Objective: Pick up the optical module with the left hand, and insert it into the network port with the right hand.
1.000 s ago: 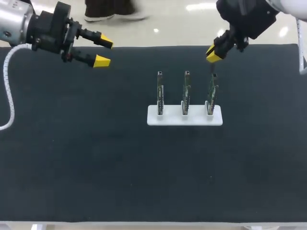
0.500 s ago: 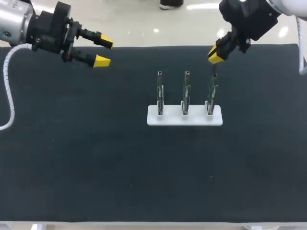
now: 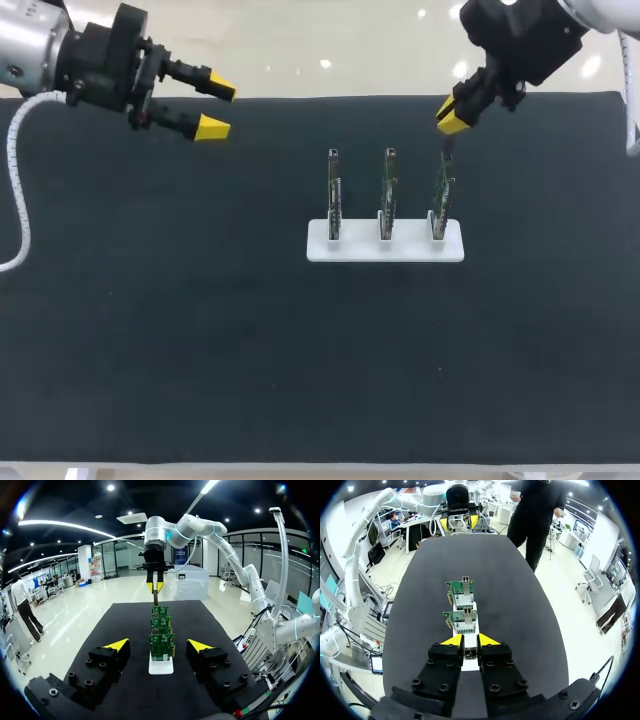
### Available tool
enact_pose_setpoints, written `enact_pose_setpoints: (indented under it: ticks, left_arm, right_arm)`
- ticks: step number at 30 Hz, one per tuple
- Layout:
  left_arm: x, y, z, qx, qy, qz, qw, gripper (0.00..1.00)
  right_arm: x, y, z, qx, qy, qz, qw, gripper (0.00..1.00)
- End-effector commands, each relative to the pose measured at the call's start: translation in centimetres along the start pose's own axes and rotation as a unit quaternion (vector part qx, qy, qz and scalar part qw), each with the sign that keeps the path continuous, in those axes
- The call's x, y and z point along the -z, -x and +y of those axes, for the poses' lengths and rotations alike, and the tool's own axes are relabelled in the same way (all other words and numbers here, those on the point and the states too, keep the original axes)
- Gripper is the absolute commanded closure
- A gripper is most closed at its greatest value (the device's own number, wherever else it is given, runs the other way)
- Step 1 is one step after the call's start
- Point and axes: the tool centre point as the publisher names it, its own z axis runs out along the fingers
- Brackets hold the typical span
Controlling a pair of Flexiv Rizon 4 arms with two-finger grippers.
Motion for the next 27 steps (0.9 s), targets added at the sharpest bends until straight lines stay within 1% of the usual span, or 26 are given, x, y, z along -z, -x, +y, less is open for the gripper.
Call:
enact_pose_setpoints:
  ticks: [1,13,21,27]
  left_arm:
    - [-0.04,0.03,0.09,0.000,-0.001,0.002,1.000,0.00]
    - [-0.04,0.03,0.09,0.000,-0.001,0.002,1.000,0.00]
    - [-0.04,0.03,0.09,0.000,-0.001,0.002,1.000,0.00]
    - [-0.04,0.03,0.09,0.000,-0.001,0.002,1.000,0.00]
  right_arm:
    - [-0.08,-0.23,0.00,0.002,0.000,-0.004,1.000,1.00]
    - [-0.49,-0.70,0.14,0.002,-0.003,-0.012,1.000,1.00]
    - [-0.67,-0.46,0.55,-0.001,-0.003,-0.014,1.000,1.00]
    - [-0.27,-0.17,0.71,-0.002,-0.002,-0.009,1.000,1.00]
